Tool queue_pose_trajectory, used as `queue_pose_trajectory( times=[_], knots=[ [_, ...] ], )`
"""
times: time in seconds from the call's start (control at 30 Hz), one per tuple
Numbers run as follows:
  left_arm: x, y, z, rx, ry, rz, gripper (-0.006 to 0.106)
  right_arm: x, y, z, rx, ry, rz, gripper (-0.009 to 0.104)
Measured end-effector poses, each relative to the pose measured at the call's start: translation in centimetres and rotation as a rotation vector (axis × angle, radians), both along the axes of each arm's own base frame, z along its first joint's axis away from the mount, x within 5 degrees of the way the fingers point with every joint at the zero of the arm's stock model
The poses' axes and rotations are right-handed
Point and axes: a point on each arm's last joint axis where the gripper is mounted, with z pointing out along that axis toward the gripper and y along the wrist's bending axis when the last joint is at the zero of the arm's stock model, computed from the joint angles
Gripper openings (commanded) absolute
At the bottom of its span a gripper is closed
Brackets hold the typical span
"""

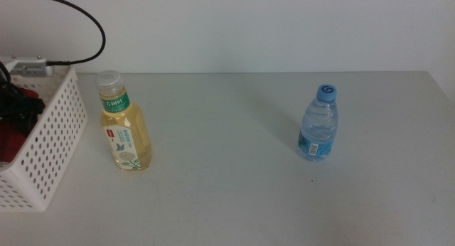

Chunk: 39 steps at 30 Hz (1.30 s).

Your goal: Use arms to grab the bottles and put them into the dustbin to the left of the table.

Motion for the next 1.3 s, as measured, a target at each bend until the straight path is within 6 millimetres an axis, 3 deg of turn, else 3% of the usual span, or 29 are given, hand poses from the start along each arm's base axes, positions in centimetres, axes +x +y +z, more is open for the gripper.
queue_pose_trajectory(
  times=[0.27, 0.4, 0.43, 0.53, 0.57, 0.7, 0.8, 1.1, 1.3],
  knots=[
    [0.5, 0.2, -2.8, -0.01, 0.056, 0.024, 0.0, 0.0, 0.0, 0.0, 0.0, 0.0, 0.0, 0.094],
    [0.6, 0.3, -2.7, -0.007, 0.048, 0.024, 0.012, 0.0, 0.0, 0.0, 0.0, 0.0, 0.0, 0.094],
    [0.7, 0.3, -2.7, -0.008, 0.048, 0.025, 0.025, 0.0, 0.0, 0.0, 0.0, 0.0, 0.0, 0.094],
    [0.7, 0.2, -2.7, -0.013, 0.046, 0.029, 0.043, 0.0, 0.0, 0.0, 0.0, 0.0, 0.0, 0.094],
    [0.7, 0.2, -2.6, -0.014, 0.042, 0.029, 0.064, 0.0, 0.0, 0.0, 0.0, 0.0, 0.0, 0.094],
    [1.1, 0.5, -1.6, 0.006, 0.012, 0.052, 0.074, 0.0, 0.0, 0.0, 0.0, 0.0, 0.0, 0.094],
    [1.1, 0.5, 0.2, 0.023, -0.035, 0.065, 0.075, 0.0, 0.0, 0.0, 0.0, 0.0, 0.0, 0.094],
    [-1.0, -0.2, 7.9, 0.049, -0.202, 0.087, 0.075, 0.0, 0.0, 0.0, 0.0, 0.0, 0.0, 0.094],
    [-3.4, -3.2, 13.8, -0.072, -0.359, 0.092, 0.075, 0.0, 0.0, 0.0, 0.0, 0.0, 0.0, 0.094]
  ],
)
